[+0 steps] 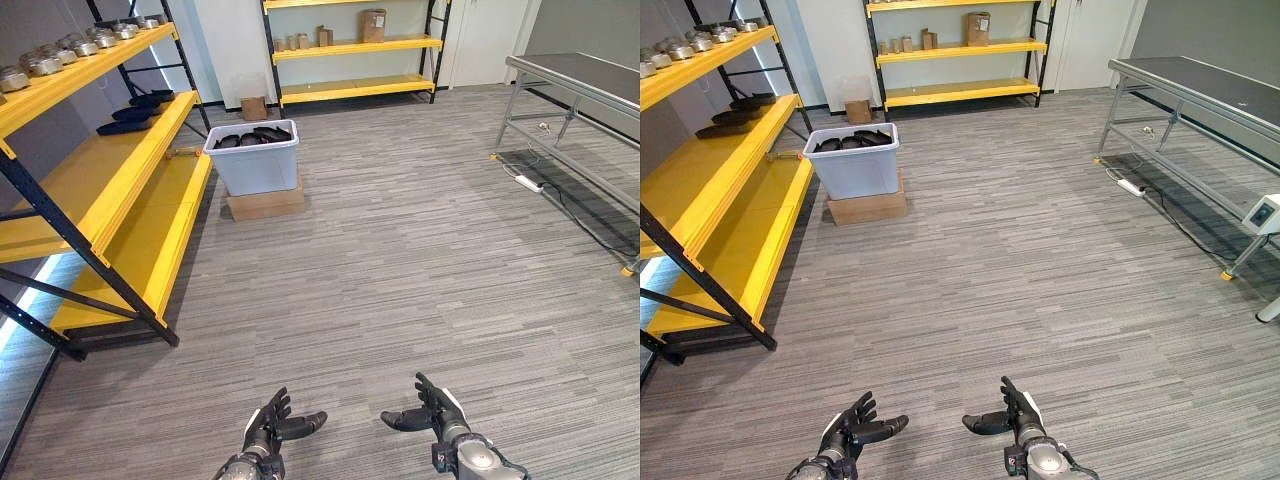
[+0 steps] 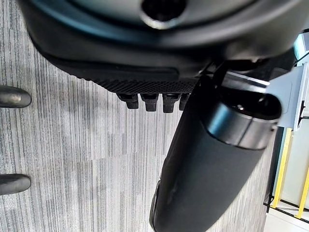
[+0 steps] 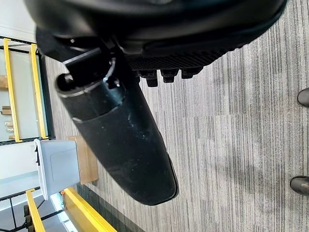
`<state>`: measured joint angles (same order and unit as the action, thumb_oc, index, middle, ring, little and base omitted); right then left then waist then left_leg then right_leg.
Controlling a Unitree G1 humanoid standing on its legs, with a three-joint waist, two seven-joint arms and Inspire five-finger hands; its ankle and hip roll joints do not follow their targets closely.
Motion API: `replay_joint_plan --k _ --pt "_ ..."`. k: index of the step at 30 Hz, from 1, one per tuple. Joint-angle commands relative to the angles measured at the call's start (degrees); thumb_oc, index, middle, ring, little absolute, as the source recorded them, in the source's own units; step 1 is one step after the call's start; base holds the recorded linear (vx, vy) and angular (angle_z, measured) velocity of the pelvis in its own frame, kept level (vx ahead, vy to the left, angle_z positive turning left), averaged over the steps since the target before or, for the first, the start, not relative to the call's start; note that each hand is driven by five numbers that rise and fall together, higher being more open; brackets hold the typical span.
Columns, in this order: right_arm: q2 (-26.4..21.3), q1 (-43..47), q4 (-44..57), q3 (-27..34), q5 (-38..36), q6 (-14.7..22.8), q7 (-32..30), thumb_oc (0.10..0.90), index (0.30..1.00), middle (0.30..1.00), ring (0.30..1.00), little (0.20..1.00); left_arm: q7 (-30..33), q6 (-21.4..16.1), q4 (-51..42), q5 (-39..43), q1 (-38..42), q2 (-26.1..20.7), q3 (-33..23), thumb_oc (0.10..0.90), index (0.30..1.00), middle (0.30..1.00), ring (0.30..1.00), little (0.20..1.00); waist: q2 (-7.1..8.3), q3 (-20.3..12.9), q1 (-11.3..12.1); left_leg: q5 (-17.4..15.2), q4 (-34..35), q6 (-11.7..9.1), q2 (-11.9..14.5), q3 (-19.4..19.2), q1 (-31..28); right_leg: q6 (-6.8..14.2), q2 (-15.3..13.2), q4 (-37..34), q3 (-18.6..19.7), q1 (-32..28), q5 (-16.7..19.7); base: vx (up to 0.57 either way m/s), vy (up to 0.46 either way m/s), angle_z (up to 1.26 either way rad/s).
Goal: Move parts from the plastic box to the shelf.
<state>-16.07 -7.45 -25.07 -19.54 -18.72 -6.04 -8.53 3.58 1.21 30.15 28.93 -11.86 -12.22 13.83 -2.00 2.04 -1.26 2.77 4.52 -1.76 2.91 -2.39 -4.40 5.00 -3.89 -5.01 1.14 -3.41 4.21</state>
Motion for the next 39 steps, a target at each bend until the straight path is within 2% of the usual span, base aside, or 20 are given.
replay_joint_plan --k 1,39 --pt "2.3 5.8 4.0 0.4 -1.1 5.4 -0.5 0.900 1.000 1.000 1.000 1.000 0.2 -4.8 -1.0 0.7 6.6 -1.8 -0.8 0.900 1.000 1.000 1.000 1.000 2.81 -1.4 1.2 1.1 0.5 -1.4 1.7 1.2 1.1 0.4 -0.7 0.0 1.3 0.7 3.3 0.00 0.000 0.00" --pt "1.7 6.3 3.7 0.5 1.1 5.2 -0.2 0.900 1.000 1.000 1.000 1.000 0.7 -5.0 -2.2 0.8 7.1 -1.9 -0.9 0.900 1.000 1.000 1.000 1.000 3.28 -0.4 1.6 0.8 0.5 -0.7 1.2 1.9 1.2 0.7 -1.4 0.0 0.5 0.5 3.1 0.00 0.004 0.00"
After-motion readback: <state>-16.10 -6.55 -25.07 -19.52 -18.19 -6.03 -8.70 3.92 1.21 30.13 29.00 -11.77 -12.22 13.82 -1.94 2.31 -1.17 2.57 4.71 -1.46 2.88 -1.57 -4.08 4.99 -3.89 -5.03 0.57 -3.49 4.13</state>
